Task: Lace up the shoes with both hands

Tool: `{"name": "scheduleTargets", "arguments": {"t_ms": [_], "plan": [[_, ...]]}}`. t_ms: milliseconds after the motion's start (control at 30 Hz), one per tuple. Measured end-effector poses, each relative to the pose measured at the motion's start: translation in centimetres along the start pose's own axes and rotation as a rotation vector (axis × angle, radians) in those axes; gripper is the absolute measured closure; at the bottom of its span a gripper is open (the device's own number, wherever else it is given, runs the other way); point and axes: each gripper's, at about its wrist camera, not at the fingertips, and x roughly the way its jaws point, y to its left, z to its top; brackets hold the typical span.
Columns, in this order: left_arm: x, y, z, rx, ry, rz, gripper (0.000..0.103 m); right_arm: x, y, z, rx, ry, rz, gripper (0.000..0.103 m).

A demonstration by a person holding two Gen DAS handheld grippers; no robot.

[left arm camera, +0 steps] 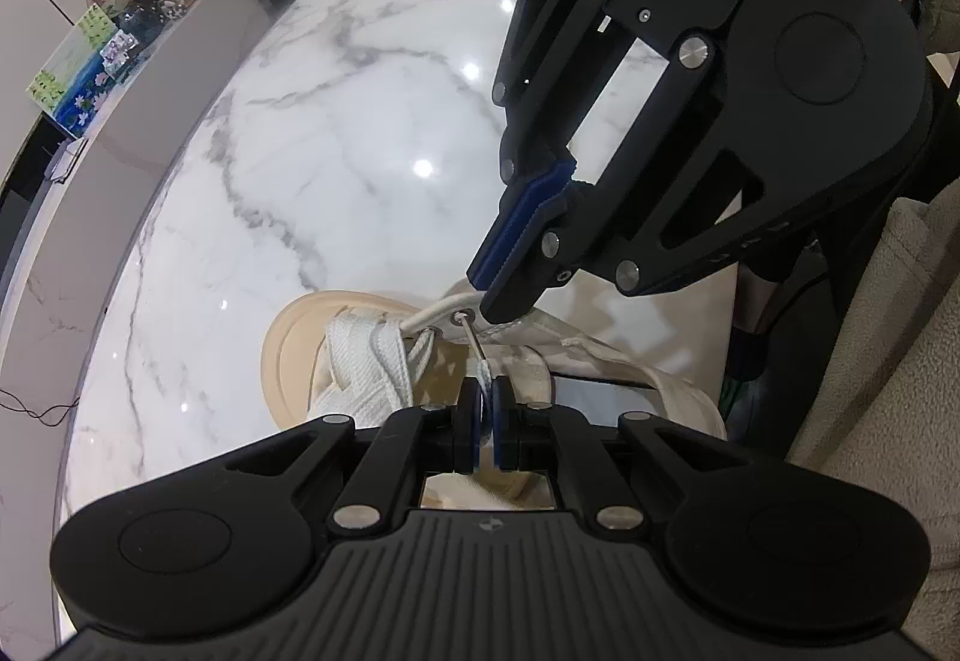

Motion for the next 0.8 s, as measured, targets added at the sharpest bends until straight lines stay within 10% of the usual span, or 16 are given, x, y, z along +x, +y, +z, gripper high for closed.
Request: {"name": "scheduleTargets", "arguments": {"t_ms": [400,800], "plan": [[0.3,0.7,0.9,-0.004,-0.019,0.03,0.1,-1.0,-0.3,0.2,-0.074,0.0,0.0,0.099],[0.3,0.8,1.2,0.004,-0.018,0.033,0.1,1.5,1.1,0.4,-0.496,0.091,0.013,0.086]]}}
